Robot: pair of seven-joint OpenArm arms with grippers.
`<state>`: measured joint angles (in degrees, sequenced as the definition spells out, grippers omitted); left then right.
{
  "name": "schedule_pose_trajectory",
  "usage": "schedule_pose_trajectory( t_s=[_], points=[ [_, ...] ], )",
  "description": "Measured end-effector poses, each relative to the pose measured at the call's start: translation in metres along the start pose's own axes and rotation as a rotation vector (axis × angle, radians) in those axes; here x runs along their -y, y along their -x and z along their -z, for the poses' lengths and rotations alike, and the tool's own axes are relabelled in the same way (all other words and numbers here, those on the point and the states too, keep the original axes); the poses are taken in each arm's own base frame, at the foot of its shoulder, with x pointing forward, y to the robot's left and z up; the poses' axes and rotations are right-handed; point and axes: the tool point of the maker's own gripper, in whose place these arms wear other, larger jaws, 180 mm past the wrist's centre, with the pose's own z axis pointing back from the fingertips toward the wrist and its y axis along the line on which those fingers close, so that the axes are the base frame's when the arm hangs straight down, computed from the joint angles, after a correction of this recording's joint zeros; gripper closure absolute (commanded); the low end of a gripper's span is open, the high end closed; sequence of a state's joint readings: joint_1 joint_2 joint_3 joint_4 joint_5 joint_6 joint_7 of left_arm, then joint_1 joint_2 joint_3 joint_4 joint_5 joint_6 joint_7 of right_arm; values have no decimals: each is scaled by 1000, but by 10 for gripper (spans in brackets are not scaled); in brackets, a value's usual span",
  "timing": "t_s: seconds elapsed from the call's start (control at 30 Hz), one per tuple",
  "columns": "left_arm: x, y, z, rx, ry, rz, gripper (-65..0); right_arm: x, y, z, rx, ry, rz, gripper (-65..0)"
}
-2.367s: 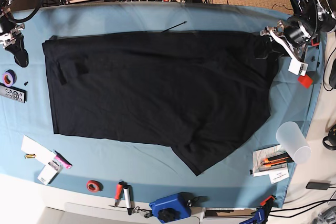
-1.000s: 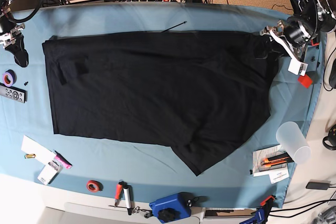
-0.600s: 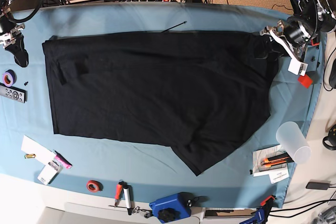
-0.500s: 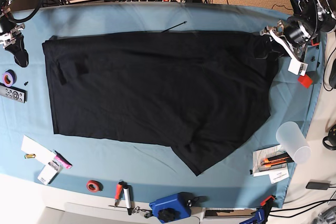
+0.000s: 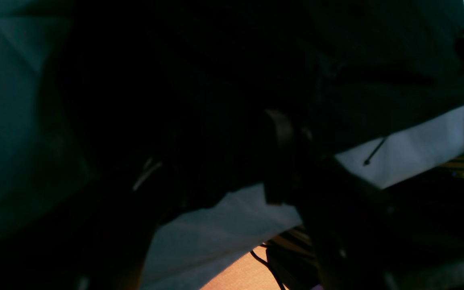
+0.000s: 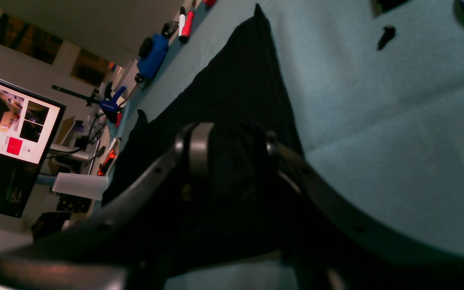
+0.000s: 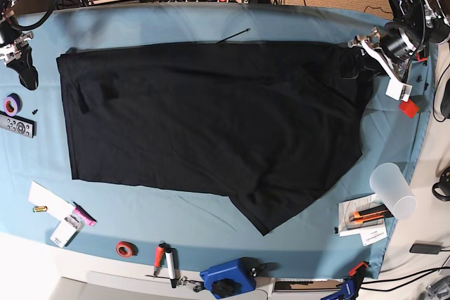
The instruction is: Layout the t-shirt on the table in an organized manner, then fold the t-shirt properly
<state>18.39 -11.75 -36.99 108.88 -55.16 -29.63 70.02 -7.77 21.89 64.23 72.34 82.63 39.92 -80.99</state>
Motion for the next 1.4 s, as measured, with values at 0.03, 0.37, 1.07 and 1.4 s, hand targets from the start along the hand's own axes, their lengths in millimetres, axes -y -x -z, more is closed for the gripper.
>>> schedule_pose_trajectory(
  t_s=[0.03,0.37,1.07,1.4],
  points=[
    [0,0,0,0,0,0,-275,0,0,0,0,0,0,-172],
    [-1,8,-2,-18,-4,-9,-275,0,0,0,0,0,0,-172],
    [0,2,-1,9,-3,-8,-275,0,0,0,0,0,0,-172],
    [-4,-5,-1,47,-24,2,-274,0,0,0,0,0,0,-172]
  ],
)
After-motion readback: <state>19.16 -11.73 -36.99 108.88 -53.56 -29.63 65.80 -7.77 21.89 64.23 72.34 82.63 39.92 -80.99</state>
